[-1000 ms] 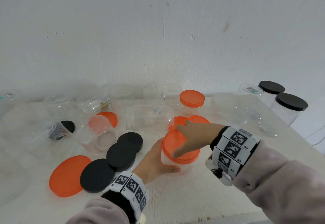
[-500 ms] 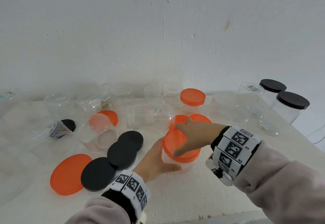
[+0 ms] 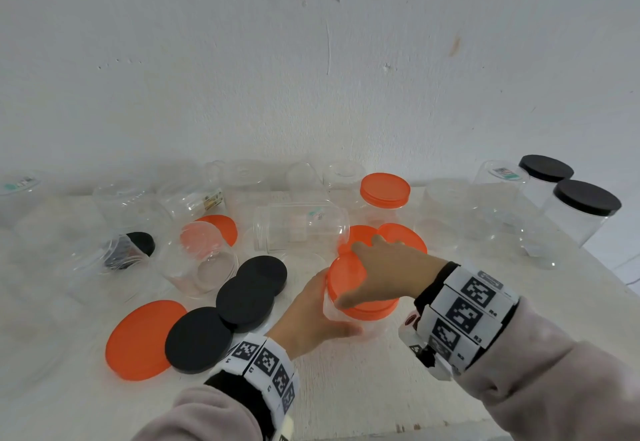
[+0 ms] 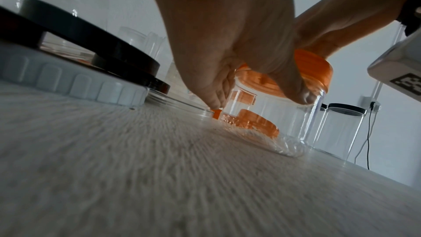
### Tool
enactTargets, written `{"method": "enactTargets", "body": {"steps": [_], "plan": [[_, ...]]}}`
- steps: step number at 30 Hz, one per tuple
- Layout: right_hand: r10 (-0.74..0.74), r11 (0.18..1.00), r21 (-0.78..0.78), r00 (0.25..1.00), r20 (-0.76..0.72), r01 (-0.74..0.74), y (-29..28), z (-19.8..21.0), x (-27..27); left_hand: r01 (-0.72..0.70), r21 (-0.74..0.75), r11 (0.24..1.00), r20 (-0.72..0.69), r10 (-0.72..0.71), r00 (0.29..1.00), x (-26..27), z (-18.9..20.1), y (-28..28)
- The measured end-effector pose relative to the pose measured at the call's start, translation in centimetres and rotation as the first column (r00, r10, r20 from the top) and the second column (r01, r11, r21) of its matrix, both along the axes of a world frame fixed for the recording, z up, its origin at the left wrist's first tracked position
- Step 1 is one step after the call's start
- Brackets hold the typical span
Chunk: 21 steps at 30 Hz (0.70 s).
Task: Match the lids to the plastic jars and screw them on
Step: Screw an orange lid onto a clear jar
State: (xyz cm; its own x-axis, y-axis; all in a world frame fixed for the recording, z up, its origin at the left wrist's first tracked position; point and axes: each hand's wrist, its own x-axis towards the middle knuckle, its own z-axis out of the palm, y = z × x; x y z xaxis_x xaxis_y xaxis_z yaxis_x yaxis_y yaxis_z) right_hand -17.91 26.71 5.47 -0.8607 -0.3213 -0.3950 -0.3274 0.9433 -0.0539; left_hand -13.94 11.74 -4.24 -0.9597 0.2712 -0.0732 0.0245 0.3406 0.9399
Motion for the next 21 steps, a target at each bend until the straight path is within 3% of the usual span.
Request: {"method": "enactTargets", "body": {"steps": [3, 5, 13, 17, 21], "plan": [[0.082, 0.995, -0.069, 0.989, 0.124, -0.074, 0.2, 0.5, 0.0, -0.006, -0.019, 1.000, 0.000, 0.006, 1.000, 0.0, 0.1, 0.1], [0.111, 0.990, -0.100, 0.985, 0.129, -0.098, 0.3, 0.5, -0.1, -0.002, -0.026, 1.000, 0.002, 0.002, 1.000, 0.0, 0.1, 0.1], [-0.051, 0.996, -0.078, 0.996, -0.072, 0.045, 0.0, -1.0, 0.4, 0.013, 0.027, 1.000, -0.004, -0.012, 1.000, -0.1, -0.2, 0.0], [0.054, 0.988, -0.150, 0.992, 0.114, -0.036, 0.8, -0.2, 0.3, 0.004, -0.004, 1.000, -0.003, -0.004, 1.000, -0.2, -0.3, 0.0], [0.105, 0.976, -0.202, 0.987, 0.122, -0.079, 1.2, -0.1, 0.2, -0.010, -0.038, 0.999, -0.005, 0.010, 1.000, -0.2, -0.3, 0.0]]}}
